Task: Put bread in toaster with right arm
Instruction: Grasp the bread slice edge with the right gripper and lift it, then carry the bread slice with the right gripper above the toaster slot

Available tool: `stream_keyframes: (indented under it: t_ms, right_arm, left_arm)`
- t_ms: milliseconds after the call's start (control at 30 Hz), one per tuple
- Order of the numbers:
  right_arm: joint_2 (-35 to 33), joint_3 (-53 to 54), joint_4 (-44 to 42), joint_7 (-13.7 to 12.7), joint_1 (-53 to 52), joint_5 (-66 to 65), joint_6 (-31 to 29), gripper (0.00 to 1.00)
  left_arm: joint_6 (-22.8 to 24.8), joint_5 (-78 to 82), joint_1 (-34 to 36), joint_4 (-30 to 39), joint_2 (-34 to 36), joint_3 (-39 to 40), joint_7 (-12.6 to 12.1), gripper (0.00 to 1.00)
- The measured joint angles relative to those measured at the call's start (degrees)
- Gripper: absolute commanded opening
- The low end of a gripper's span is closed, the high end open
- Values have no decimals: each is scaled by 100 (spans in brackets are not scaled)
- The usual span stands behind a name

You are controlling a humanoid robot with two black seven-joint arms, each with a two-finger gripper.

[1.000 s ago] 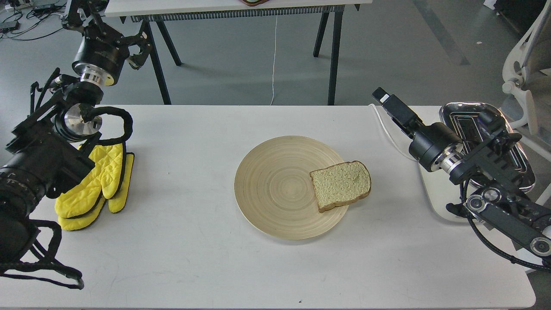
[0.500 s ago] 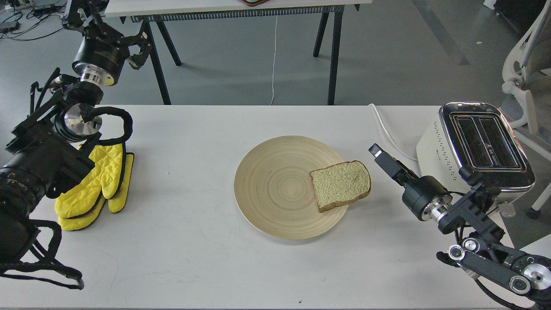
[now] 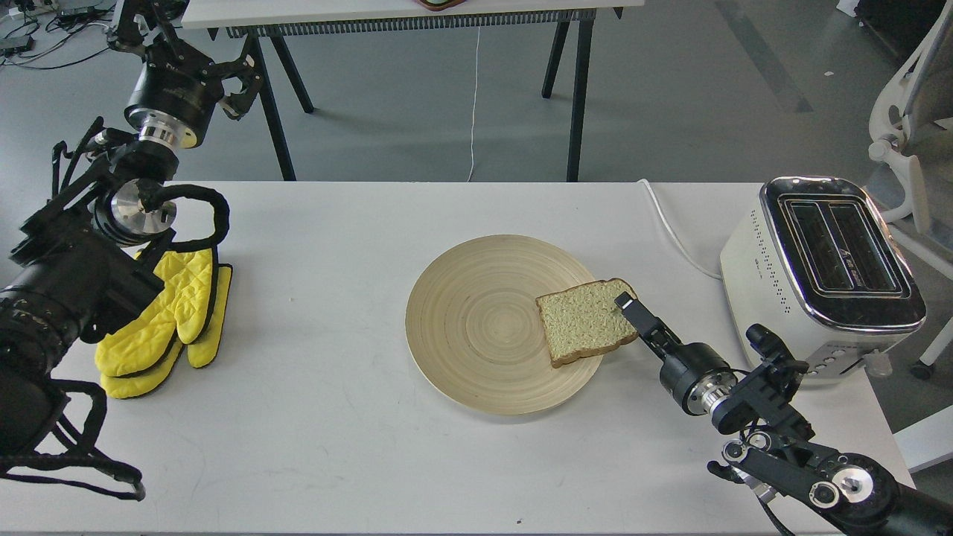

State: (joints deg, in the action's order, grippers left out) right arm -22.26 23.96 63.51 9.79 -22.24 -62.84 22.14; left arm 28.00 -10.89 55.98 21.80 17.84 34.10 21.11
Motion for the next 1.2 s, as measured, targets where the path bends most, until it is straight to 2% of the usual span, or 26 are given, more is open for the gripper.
stream_keyframes:
  t_ms: [67,133,267,433,500,567,767,1033,1200]
  right_arm:
    - [85,-41,-103,3,-5,0,0,61]
    - [130,-55,-131,8,-8,0,-1,49]
    - [142,-72,-129,14,-22,-5,-6,35]
    - [110,-260,-117,14,-83,-15,-14,11]
    - [103,-376,-102,15,-141,-17,-15,6]
    - [95,-437,-91,15,-189,-25,-14,3]
    - [-109,-448,76,67,-335,-45,11,3]
    - [-1238,-371,1160,112,-707,-37,28,3]
    - [-2255,-366,2007,112,-1000,-73,49,3]
  left_arm:
    - [0,0,0,0,0,0,0,100]
    - [0,0,0,0,0,0,0,100]
    - [0,0,0,0,0,0,-1,100]
    - [0,0,0,0,0,0,-1,100]
    - [0,0,0,0,0,0,-2,100]
    - [0,0,0,0,0,0,-1,100]
    - [0,0,0,0,0,0,-1,100]
    - [0,0,0,0,0,0,-2,100]
    - [0,0,0,0,0,0,-1,100]
